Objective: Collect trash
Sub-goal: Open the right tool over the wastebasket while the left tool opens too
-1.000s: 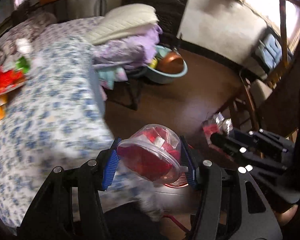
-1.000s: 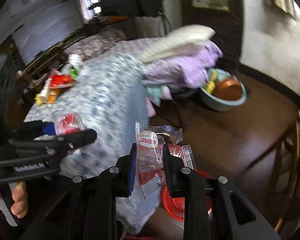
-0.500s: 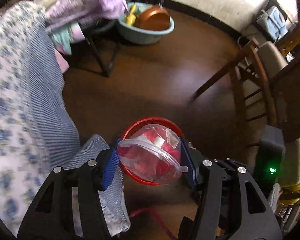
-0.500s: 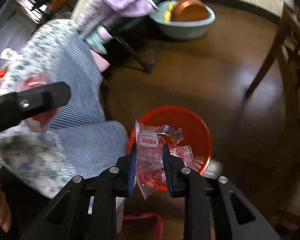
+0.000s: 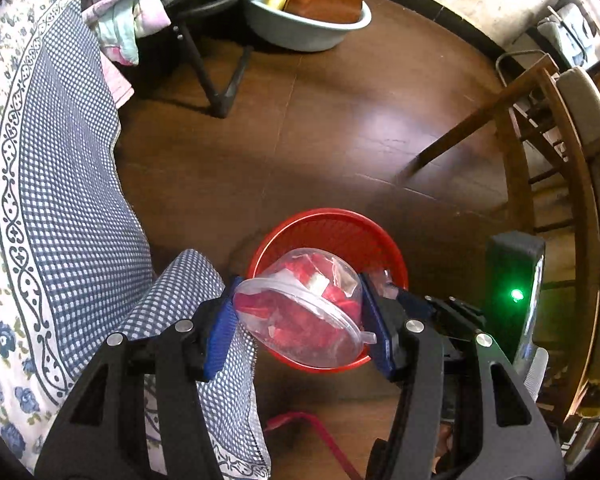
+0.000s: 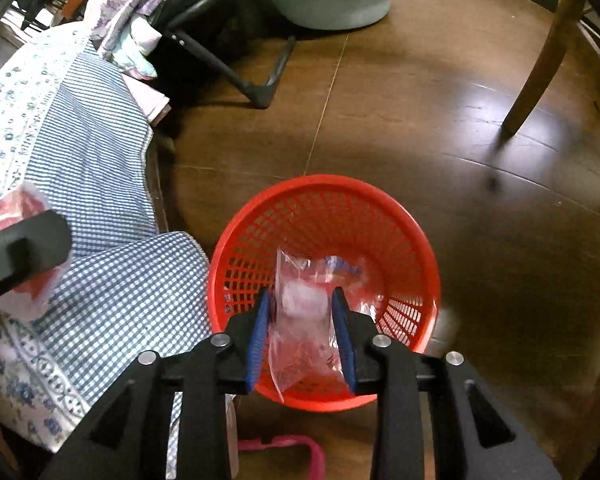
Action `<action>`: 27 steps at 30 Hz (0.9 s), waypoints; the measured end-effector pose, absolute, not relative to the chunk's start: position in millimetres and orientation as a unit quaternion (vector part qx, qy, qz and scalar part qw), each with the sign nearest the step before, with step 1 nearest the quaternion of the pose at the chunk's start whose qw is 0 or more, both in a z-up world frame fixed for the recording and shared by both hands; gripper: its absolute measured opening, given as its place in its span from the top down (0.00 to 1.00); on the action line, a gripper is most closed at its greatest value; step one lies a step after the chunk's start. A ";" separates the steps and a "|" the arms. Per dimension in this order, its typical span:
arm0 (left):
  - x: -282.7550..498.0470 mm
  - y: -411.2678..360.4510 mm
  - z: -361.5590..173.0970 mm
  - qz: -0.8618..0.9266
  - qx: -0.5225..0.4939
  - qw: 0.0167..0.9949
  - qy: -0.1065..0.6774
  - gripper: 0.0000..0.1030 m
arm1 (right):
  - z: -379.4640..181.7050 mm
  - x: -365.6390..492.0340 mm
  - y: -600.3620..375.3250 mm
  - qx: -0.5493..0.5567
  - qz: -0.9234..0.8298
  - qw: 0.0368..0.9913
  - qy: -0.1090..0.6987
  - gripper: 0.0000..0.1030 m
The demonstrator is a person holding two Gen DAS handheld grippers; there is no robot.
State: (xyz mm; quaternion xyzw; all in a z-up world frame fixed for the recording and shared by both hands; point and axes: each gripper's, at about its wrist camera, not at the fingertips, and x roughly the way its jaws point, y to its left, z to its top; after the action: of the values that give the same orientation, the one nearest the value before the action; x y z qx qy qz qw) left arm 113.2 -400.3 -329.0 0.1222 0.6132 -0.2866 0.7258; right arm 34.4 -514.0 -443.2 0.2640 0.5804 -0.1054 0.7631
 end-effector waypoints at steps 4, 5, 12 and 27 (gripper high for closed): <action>113.2 -400.6 -334.0 -0.282 0.131 0.725 0.614 0.45 | -445.2 37.1 -511.2 0.258 -0.112 0.756 0.591 0.57; 113.2 -401.0 -335.3 -0.282 0.131 0.724 0.616 0.45 | -443.7 34.8 -509.8 0.256 -0.111 0.755 0.594 0.57; 109.1 -409.5 -346.0 -0.295 0.145 0.713 0.620 0.45 | -422.8 -7.4 -506.1 0.254 -0.097 0.751 0.601 0.55; 88.3 -434.1 -368.5 -0.348 0.163 0.657 0.648 0.45 | -409.9 -36.7 -507.0 0.250 -0.096 0.743 0.613 0.51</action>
State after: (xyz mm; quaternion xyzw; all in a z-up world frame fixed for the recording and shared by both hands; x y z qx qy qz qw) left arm 88.3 -434.1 -368.5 0.1633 0.6485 -0.3481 0.6570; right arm -36.7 -507.0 -409.9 0.2505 0.6131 -0.0964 0.7430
